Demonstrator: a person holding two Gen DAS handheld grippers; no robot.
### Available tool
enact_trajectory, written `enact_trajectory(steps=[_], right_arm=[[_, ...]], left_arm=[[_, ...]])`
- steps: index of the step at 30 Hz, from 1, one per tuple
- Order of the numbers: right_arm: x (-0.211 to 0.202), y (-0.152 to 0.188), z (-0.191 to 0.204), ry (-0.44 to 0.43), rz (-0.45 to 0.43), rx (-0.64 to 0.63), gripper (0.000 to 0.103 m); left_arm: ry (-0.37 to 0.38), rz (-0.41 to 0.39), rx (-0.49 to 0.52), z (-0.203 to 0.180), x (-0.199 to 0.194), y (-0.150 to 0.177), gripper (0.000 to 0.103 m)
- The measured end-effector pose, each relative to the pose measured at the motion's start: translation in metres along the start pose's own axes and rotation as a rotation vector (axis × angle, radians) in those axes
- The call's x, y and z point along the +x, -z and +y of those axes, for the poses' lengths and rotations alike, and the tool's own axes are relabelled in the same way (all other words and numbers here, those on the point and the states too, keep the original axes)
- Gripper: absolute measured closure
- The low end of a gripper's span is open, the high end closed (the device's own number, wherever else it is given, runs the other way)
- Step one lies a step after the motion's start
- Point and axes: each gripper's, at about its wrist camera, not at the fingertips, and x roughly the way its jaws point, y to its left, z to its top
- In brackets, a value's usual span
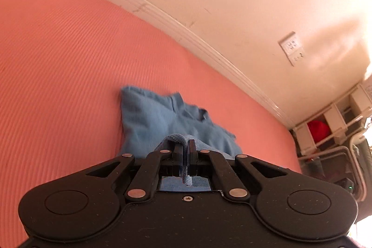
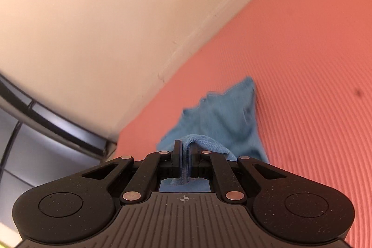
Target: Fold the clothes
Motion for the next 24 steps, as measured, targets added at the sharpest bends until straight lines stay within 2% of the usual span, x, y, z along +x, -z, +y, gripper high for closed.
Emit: enact_trajectory(steps=[5, 13, 16, 22, 24], right_arm=[[0.03, -0.02, -0.003, 0.058, -0.028, -0.008, 0.1], [0.083, -0.049, -0.02, 0.139, -0.026, 0.029, 0.1], [0.102, -0.054, -0.023, 0.169, -0.023, 0.035, 0.1], [0.119, -0.055, -0.039, 0.212, -0.036, 0.081, 0.1], [0.126, -0.055, -0.044, 0.234, -0.03, 0.095, 0.099]], left_arm=[[-0.044, -0.005, -0.023, 0.008, 0.037, -0.022, 0.103], [-0.098, -0.017, -0.045, 0.018, 0.083, -0.045, 0.102], [-0.125, -0.022, -0.092, 0.026, 0.097, -0.047, 0.102], [-0.161, -0.037, -0.122, 0.038, 0.115, -0.05, 0.102], [-0.153, -0.034, -0.163, 0.044, 0.117, -0.051, 0.101]])
